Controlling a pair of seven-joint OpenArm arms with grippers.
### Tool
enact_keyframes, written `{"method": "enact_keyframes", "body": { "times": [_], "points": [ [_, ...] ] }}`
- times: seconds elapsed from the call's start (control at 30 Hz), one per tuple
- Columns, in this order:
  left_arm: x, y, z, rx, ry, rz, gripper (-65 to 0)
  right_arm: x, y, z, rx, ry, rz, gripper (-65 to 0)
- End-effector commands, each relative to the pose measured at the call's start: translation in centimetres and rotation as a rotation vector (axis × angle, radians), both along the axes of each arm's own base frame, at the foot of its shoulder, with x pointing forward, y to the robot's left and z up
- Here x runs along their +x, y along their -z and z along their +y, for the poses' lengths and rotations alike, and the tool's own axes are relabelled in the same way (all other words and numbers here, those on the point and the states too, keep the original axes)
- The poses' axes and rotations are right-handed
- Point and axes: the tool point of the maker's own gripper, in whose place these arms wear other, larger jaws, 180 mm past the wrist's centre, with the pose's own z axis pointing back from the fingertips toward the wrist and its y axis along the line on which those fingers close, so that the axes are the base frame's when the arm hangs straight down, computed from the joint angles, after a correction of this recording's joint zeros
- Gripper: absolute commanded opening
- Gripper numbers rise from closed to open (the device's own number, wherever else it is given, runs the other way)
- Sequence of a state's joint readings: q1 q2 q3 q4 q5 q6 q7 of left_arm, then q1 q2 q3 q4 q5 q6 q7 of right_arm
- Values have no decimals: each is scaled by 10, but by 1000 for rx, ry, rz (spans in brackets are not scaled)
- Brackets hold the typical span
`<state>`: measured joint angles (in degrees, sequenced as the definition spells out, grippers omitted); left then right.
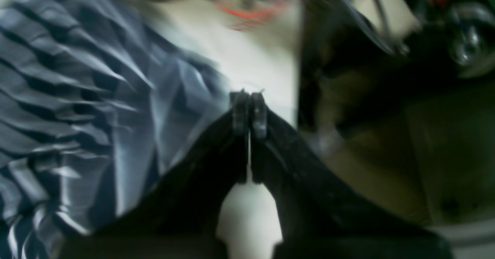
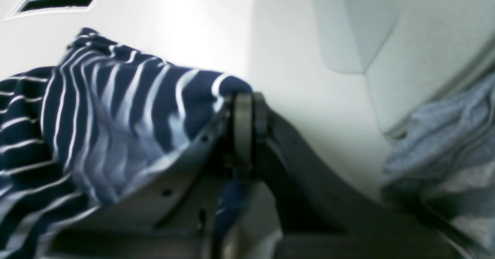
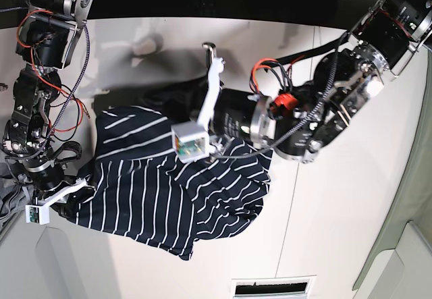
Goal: Layout the t-shirt on the table in an organized manner, then fold the t-shirt properly
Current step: 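Lift the shirt and pull the grippers apart to spread it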
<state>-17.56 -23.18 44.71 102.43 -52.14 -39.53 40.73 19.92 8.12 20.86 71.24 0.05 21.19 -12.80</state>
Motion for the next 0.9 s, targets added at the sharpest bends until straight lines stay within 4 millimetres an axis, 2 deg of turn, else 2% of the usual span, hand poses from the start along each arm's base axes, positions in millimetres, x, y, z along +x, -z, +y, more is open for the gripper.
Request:
{"method": "enact_keyframes", "body": {
  "times": [0.0,0.1,0.2,0.23,0.37,0.4,0.47,0.53,0.63,0.73,0.87],
  "points": [
    [1,-12,-11,-53,17,-30,-632,6,-19,-10,-11,26,-58,-650],
    [-11,1,-34,-63,53,-35,-632,-2,-7,-26,-30,113,-28,-650],
    [-19,12,-48,-51,76,-15,-632,-14,5,-40,-33,186,-1,-650],
    [-19,14,-51,-49,77,-11,-632,-17,9,-41,-33,190,7,-608],
    [-12,20,-52,-12,69,-62,-632,-32,25,-45,-34,203,46,-365],
    [-7,21,-49,5,60,-83,-631,-34,27,-46,-26,206,48,-327],
    [9,23,-41,40,20,-136,-618,-36,28,-47,11,219,43,-309],
    [37,20,-26,59,-73,-171,-543,-39,28,-47,63,231,32,-309],
    [79,10,11,65,-240,-186,-420,-48,33,-34,133,203,74,-309],
    [114,7,55,90,-395,-195,-402,-66,46,-7,186,130,154,-309],
    [146,16,105,119,-548,-158,-402,-99,61,22,244,83,242,-309]
  ]
}}
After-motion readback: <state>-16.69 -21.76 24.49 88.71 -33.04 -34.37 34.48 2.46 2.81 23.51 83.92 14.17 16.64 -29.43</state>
